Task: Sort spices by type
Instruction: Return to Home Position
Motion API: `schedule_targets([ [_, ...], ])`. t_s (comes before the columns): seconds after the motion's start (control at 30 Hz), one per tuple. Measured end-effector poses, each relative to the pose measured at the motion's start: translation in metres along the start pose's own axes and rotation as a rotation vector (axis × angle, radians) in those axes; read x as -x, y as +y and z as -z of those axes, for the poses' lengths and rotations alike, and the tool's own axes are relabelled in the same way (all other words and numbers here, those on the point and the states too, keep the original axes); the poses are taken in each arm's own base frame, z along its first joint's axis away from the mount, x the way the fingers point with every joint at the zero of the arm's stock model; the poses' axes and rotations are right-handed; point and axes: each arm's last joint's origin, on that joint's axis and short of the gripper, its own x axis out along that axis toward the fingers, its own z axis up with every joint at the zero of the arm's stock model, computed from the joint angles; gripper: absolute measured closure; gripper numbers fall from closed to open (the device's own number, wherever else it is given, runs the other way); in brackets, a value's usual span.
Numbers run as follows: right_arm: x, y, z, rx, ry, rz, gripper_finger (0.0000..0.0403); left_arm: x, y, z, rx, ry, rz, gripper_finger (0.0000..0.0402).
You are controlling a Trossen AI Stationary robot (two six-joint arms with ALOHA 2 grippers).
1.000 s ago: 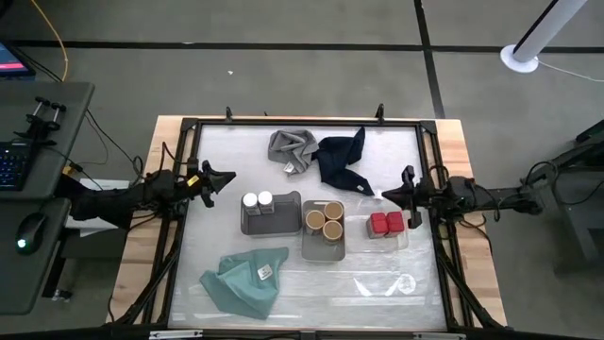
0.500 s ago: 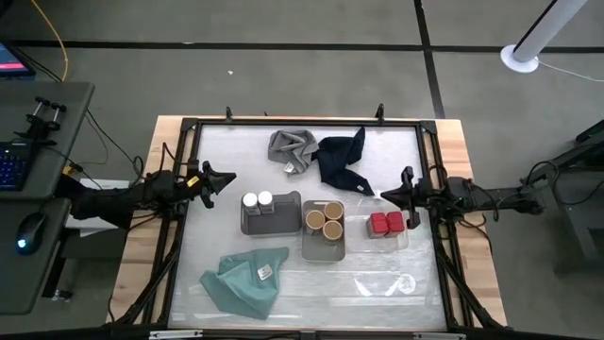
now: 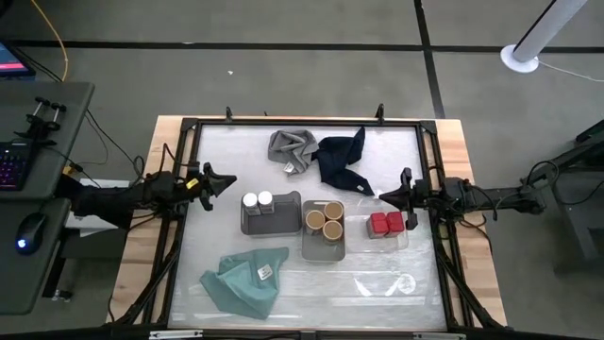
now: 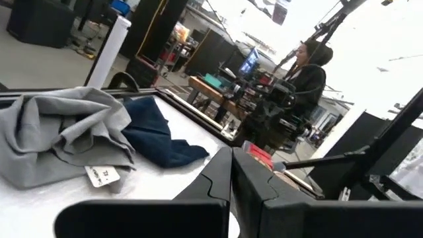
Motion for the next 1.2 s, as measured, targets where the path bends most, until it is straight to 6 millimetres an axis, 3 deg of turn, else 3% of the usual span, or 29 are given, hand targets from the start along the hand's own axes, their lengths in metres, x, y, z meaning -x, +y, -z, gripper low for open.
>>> schedule_targets([
  [0.1, 0.0000, 0.0000, 0.0000, 0.000, 0.000, 0.000, 0.0402, 0.0000, 0.0000, 0.0009, -0.061, 0.013, 0.008, 0.0401],
  [0.37, 0.0000, 0.0000, -0.0001, 0.000, 0.000, -0.001, 0.0402, 0.0017, -0.0063, 0.0085, -0.633, 0.100, 0.261, 0.0401],
  [0.7, 0.0000, 0.0000, -0.0001, 0.000, 0.000, -0.001, 0.0402, 0.0012, -0.0044, 0.0079, -0.500, 0.123, 0.262, 0.0401],
  [1.2, 0.0001, 0.0001, -0.0002, 0.000, 0.001, -0.002, 0.0402, 0.0009, -0.0037, 0.0075, -0.501, 0.121, 0.253, 0.0401],
])
